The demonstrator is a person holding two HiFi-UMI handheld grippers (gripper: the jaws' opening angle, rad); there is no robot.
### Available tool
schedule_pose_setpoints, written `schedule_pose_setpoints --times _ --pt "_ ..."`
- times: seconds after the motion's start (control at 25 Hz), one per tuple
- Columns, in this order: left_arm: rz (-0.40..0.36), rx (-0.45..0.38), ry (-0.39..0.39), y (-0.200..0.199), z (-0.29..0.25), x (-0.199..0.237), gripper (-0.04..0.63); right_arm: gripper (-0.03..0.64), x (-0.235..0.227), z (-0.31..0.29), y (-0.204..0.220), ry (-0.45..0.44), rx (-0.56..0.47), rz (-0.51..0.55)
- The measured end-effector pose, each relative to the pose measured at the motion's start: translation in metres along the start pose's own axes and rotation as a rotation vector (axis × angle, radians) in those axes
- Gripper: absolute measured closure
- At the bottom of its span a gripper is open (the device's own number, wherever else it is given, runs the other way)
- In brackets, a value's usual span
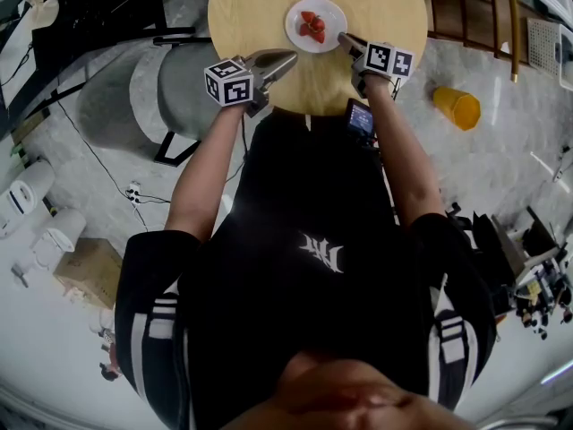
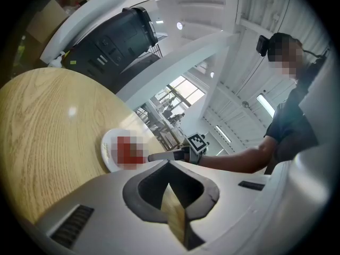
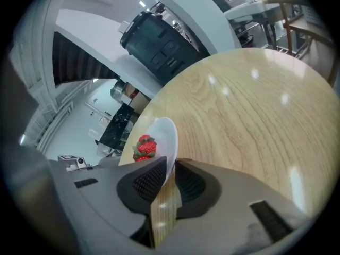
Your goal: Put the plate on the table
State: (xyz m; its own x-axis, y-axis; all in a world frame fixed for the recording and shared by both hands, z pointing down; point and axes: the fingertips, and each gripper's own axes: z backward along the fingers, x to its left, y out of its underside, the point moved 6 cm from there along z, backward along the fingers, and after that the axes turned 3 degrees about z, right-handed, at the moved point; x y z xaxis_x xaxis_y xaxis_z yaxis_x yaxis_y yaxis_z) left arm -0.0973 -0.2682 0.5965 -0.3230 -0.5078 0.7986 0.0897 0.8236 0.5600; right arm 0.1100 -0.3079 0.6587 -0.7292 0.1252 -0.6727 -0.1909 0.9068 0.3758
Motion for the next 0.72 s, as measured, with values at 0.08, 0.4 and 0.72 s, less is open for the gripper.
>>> schedule_pose_setpoints --times 0.08,0.4,0.72 --pt "-0.002 0.002 0.000 0.001 0.000 0.000 0.594 0.560 0.000 0.000 -0.001 0.018 0.001 0.021" --pt "0.014 0.001 0.001 0.005 0.000 0.002 0.594 0.548 0.000 -0.004 -0.002 0.086 0.024 0.108" --pt "0.019 0.015 0.013 0.013 -0.004 -0.004 0.594 0.543 0.002 -0.005 -0.002 0.128 0.036 0.188"
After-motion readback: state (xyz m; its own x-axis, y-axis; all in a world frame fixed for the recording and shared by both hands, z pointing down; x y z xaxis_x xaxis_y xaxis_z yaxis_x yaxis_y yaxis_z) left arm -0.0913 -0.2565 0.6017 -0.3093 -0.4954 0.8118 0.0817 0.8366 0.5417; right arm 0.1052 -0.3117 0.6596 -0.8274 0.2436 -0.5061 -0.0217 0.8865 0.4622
